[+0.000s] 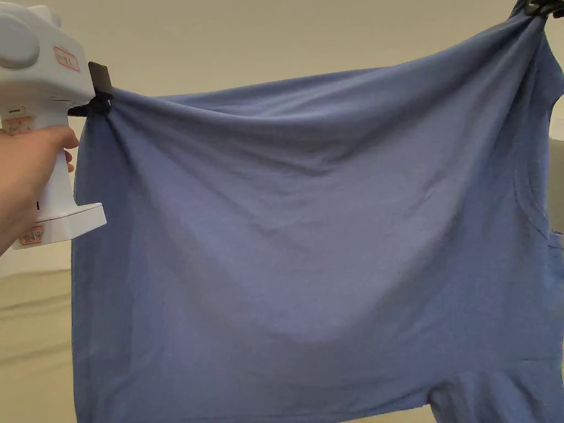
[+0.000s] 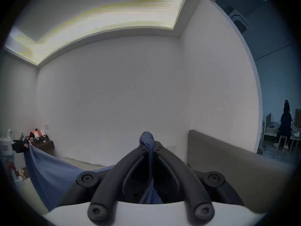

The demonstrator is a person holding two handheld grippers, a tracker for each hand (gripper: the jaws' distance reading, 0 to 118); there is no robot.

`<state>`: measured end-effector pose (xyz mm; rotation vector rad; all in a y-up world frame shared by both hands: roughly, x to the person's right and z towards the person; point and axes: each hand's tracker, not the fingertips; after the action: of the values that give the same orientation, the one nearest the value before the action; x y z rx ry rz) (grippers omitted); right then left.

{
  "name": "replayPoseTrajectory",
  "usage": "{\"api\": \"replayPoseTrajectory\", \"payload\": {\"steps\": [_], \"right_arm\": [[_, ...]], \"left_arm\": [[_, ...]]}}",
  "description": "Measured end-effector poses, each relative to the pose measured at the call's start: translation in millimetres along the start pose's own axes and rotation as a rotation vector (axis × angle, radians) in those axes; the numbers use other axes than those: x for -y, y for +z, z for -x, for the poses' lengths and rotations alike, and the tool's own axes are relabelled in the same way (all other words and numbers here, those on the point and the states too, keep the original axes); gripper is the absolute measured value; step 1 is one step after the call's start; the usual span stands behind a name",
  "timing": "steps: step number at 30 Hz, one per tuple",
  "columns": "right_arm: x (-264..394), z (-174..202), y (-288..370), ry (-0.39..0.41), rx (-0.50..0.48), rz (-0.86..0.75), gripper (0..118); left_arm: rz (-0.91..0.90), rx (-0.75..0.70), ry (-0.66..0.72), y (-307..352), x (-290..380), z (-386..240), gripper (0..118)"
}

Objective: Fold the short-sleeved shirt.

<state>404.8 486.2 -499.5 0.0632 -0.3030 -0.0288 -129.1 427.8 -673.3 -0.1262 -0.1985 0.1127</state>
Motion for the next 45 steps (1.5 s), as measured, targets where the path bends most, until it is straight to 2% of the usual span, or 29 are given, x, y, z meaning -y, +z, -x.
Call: {"api": "replayPoseTrajectory", "payload": {"steps": [5, 9, 14, 17, 22, 24, 27, 31, 37, 39, 42, 45], "right_arm": [[109.9, -13.6, -20.4, 0.009, -0.015, 0.156, 5], [191.0, -28.2, -29.3, -0.016, 0.014, 0.28, 5], [231.8, -36.5, -26.9, -0.038, -0.003, 0.319, 5], [237.3, -36.6, -12.3, -0.005, -0.043, 0.332, 5], [266.3, -47.5, 61.0, 0.011, -0.146, 0.34, 5], [288.3, -52.1, 98.1, 0.045, -0.164, 0.378, 5], [326.3, -53.8, 169.0, 0.022, -0.185, 0.415, 5], [375.0, -61.7, 259.6, -0.054, -0.157, 0.474, 5], [409.3, -79.3, 379.9, -0.113, -0.117, 0.489, 5], [417.3, -85.3, 416.6, -0.157, -0.123, 0.511, 5], [429.5, -86.3, 463.2, -0.156, -0.086, 0.567, 5], [441.0, -90.9, 499.7, -0.172, -0.056, 0.616, 5]], "left_arm": [[0.156, 0.003, 0.036, -46.2, 106.7, 10.2, 6], [0.315, -0.003, 0.062, -77.1, 178.4, 10.4, 6], [0.344, 0.015, 0.013, -74.7, 199.2, -2.7, 6], [0.346, 0.028, -0.038, -60.6, 200.9, -4.4, 6], [0.322, 0.083, -0.121, 13.3, 226.8, 0.0, 6], [0.335, 0.098, -0.154, 48.8, 248.2, 0.9, 6], [0.327, 0.11, -0.139, 112.3, 288.4, 11.3, 6], [0.385, 0.103, -0.035, 194.3, 347.3, 29.2, 6], [0.422, 0.068, -0.044, 303.8, 392.3, 51.4, 6], [0.456, 0.055, -0.1, 329.4, 404.7, 59.8, 6], [0.522, 0.066, -0.156, 366.4, 425.1, 60.6, 6], [0.578, 0.072, -0.154, 388.2, 445.4, 66.5, 6]]}}
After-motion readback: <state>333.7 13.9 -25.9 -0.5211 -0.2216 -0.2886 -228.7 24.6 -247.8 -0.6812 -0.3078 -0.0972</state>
